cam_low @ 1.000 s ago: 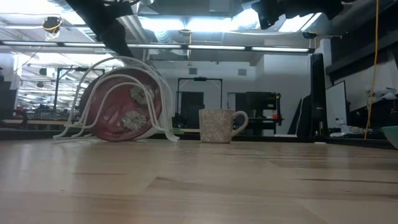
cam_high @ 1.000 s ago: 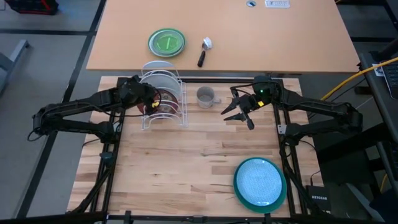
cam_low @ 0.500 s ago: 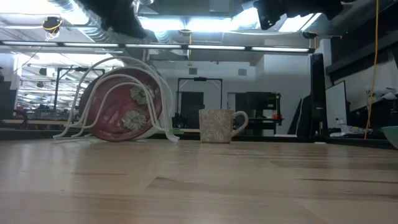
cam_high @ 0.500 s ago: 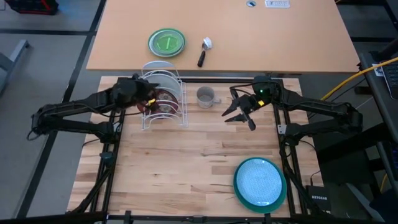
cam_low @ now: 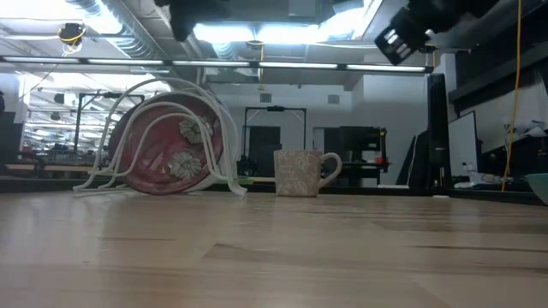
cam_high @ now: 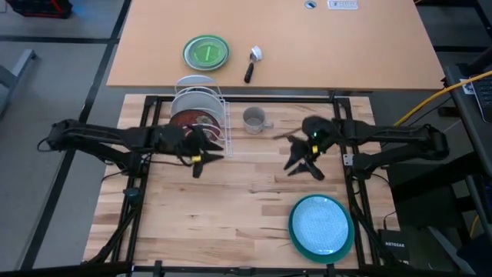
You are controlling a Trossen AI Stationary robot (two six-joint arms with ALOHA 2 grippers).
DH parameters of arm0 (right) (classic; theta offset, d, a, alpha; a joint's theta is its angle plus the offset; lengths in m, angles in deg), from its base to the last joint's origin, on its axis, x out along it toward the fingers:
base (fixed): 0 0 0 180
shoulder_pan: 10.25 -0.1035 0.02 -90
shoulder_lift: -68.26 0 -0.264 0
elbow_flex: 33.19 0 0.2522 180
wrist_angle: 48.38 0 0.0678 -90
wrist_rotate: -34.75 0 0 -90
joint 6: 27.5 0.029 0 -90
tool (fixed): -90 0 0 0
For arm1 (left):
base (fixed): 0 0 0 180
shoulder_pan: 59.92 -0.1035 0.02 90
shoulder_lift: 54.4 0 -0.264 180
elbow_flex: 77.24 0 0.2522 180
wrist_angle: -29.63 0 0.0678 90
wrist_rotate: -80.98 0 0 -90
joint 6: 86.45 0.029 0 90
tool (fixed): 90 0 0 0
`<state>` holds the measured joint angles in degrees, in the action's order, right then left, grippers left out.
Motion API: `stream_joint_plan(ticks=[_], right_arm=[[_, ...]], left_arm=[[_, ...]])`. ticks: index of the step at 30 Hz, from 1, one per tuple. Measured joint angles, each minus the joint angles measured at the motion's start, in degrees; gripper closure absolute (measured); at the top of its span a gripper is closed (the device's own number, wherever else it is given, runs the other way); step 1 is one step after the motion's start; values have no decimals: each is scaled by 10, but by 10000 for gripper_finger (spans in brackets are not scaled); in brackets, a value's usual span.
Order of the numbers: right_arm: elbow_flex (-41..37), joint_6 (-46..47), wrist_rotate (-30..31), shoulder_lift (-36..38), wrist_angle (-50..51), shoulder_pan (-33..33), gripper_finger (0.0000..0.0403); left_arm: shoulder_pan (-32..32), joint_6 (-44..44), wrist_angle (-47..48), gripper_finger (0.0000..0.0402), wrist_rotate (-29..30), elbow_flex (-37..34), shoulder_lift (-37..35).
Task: Sort dishes
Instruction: Put the blue plate into the dish rack
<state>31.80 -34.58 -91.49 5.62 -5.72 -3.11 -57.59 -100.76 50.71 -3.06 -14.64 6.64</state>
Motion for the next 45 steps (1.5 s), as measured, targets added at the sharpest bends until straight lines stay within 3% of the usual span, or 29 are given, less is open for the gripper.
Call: stream_joint_plan(ticks=[5,14,21,31,34,38,45], right_arm=[[0,17,64,0,52,-95,276],[0,142,170,-2,89,-272,276],[0,206,286,-54,87,-367,276],[0,218,320,-212,86,-386,276],[0,216,358,-247,87,-386,276],[1,216,391,-264,83,-387,276],[0,187,390,-266,85,-386,276]], left_arm=[[40,18,-69,273,1,0,66],[78,28,-168,273,2,0,172],[93,28,-214,273,2,-1,225],[108,28,-238,273,2,-1,250],[108,28,-248,273,2,-1,250],[108,28,-247,273,2,-1,250],[108,28,-247,273,7,-1,250]])
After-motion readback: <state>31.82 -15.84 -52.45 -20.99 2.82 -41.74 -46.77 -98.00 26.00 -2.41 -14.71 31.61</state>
